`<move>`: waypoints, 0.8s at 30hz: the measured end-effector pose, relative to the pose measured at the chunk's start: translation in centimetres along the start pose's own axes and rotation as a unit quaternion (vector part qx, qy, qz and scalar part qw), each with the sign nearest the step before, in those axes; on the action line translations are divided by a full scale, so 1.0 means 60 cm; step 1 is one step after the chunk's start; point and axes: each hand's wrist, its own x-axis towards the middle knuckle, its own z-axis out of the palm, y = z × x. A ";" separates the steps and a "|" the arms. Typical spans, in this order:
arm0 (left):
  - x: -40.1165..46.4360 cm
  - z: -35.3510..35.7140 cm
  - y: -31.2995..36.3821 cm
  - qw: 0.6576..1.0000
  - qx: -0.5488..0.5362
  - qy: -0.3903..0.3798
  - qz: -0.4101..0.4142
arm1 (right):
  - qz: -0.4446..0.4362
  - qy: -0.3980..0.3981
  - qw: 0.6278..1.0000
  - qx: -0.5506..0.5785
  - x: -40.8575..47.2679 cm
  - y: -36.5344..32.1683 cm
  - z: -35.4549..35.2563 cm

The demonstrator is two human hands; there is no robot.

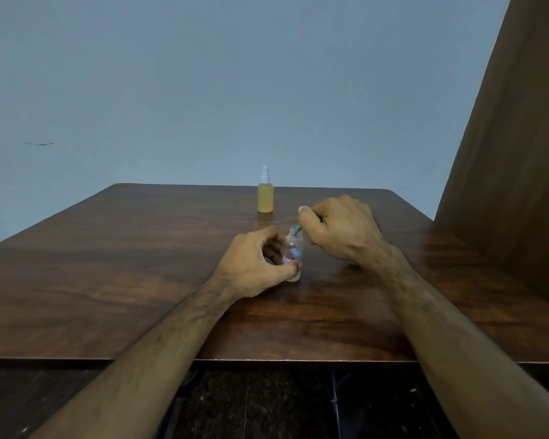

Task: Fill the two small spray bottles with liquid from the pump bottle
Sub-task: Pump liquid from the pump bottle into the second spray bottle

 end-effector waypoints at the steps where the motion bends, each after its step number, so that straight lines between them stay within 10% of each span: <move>1: 0.000 0.000 0.000 1.000 -0.002 0.000 -0.001 | -0.001 -0.004 1.000 0.002 0.000 0.001 -0.001; 24: 0.000 -0.002 -0.004 1.000 0.005 0.007 0.015 | 0.021 -0.040 0.999 -0.013 -0.001 0.002 0.000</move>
